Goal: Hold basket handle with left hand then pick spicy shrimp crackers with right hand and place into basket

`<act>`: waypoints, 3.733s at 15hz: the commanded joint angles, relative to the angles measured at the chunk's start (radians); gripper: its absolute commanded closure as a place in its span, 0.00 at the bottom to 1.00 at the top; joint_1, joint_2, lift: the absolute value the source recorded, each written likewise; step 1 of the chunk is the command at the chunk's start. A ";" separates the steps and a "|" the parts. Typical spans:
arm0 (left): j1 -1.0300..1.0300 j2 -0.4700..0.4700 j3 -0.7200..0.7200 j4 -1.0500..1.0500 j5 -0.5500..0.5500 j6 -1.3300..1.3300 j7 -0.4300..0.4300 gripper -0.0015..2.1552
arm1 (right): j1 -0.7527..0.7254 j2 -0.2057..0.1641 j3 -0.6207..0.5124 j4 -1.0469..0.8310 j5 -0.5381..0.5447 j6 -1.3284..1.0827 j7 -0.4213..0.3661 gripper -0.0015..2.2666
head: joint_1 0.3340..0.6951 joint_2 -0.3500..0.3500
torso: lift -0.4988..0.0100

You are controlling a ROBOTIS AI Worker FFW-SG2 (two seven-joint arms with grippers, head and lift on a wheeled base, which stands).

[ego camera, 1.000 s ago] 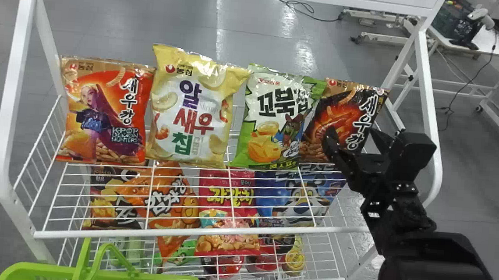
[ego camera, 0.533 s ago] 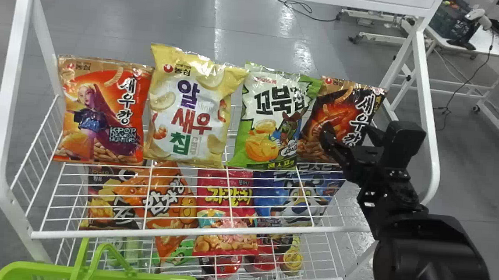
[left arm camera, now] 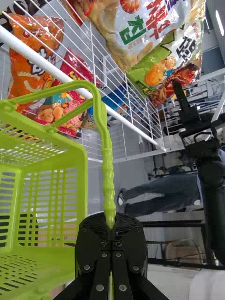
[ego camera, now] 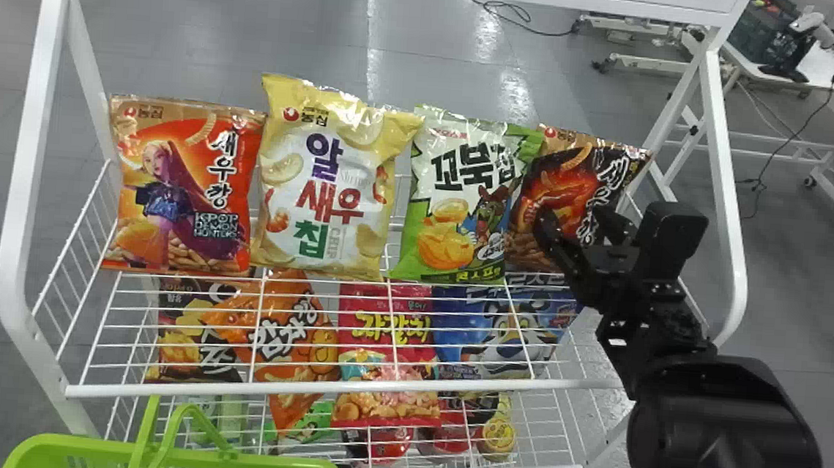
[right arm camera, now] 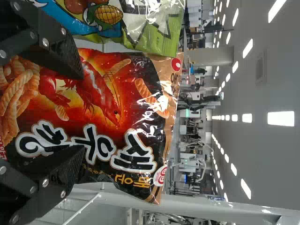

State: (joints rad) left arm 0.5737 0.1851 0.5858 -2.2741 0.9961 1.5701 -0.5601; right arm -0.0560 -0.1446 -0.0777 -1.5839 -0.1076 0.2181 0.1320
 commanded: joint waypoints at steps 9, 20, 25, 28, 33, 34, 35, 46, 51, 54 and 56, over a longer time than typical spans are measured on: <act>0.000 -0.003 -0.004 0.002 -0.007 0.001 0.000 0.88 | 0.131 0.005 -0.013 -0.179 -0.004 -0.071 -0.029 0.73 | 1.00 0.30 | 0.91; 0.000 -0.001 -0.027 -0.004 -0.010 0.001 0.002 0.88 | 0.278 -0.007 -0.056 -0.452 -0.035 -0.044 -0.089 0.73 | 1.00 0.24 | 0.91; -0.002 -0.006 -0.038 -0.008 -0.013 0.001 0.002 0.88 | 0.378 -0.018 -0.066 -0.579 -0.069 0.048 -0.097 0.73 | 1.00 0.21 | 0.91; -0.002 -0.007 -0.038 -0.010 -0.019 0.001 0.003 0.88 | 0.444 -0.018 -0.033 -0.645 -0.075 0.106 -0.097 0.73 | 1.00 0.22 | 0.91; -0.002 -0.010 -0.040 -0.012 -0.025 0.001 0.002 0.88 | 0.547 -0.015 0.004 -0.800 -0.116 0.373 -0.100 0.73 | 1.00 0.30 | 0.91; 0.000 -0.010 -0.038 -0.012 -0.025 0.001 0.002 0.88 | 0.561 -0.015 0.009 -0.828 -0.130 0.429 -0.104 0.73 | 1.00 0.31 | 0.91; 0.000 -0.010 -0.038 -0.012 -0.025 0.001 0.002 0.88 | 0.570 -0.015 0.010 -0.849 -0.141 0.456 -0.104 0.73 | 1.00 0.34 | 0.91; -0.002 -0.013 -0.055 -0.019 -0.051 0.001 0.002 0.88 | 0.624 -0.030 0.125 -1.068 -0.244 1.012 -0.109 0.73 | 1.00 0.55 | 0.91; -0.002 -0.013 -0.058 -0.028 -0.051 0.001 0.003 0.88 | 0.633 -0.032 0.239 -1.067 -0.238 1.073 -0.120 0.73 | 1.00 0.72 | 0.91; 0.000 -0.015 -0.064 -0.041 -0.051 0.001 0.003 0.88 | 0.625 -0.032 0.300 -1.041 -0.227 1.085 -0.120 0.73 | 1.00 0.80 | 0.91; 0.000 -0.015 -0.069 -0.045 -0.051 0.001 0.008 0.88 | 0.614 -0.033 0.342 -1.015 -0.222 1.107 -0.121 0.73 | 1.00 0.86 | 0.91</act>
State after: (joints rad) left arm 0.5733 0.1704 0.5200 -2.3155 0.9449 1.5701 -0.5539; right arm 0.5658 -0.1767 0.2332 -2.6170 -0.3329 1.3093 0.0115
